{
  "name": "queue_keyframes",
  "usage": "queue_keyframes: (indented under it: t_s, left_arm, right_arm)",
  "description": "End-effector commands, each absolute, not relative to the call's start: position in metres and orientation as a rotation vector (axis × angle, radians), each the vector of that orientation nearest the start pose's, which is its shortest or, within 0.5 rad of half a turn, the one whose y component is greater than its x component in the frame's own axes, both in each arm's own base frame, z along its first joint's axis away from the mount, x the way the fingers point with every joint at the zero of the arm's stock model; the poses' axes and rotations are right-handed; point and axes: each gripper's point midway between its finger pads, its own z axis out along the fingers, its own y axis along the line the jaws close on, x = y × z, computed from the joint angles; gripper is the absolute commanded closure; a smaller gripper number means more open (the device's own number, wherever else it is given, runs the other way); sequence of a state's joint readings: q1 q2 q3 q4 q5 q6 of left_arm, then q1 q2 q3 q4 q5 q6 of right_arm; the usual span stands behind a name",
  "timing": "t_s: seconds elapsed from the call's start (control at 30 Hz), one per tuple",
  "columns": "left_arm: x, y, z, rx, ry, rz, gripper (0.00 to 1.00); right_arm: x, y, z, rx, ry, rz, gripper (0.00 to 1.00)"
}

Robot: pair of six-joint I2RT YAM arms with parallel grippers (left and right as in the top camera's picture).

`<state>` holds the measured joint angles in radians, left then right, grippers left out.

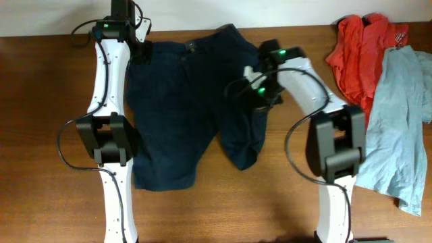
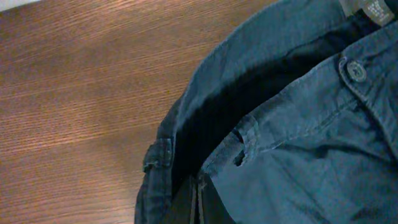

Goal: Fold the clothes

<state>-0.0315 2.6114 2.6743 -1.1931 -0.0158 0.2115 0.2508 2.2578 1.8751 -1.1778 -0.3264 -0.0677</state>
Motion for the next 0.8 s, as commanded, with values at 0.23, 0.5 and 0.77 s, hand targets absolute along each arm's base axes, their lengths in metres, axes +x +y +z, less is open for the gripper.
queue_keyframes:
  t_s: [0.23, 0.5, 0.77]
  left_arm:
    - [0.595, -0.014, 0.100, 0.265, 2.687, 0.073, 1.00]
    - [0.594, -0.014, 0.100, 0.266, 2.688, 0.073, 1.00]
    - [0.594, -0.014, 0.099, 0.266, 2.688, 0.072, 1.00]
  right_arm:
    - [0.394, 0.171, 0.046, -0.479, 3.092, -0.115, 0.67]
    - [0.361, 0.224, 0.047, -0.957, 3.045, 0.176, 0.58]
    - [0.341, 0.260, 0.056, -1.182, 2.947, 0.454, 0.57]
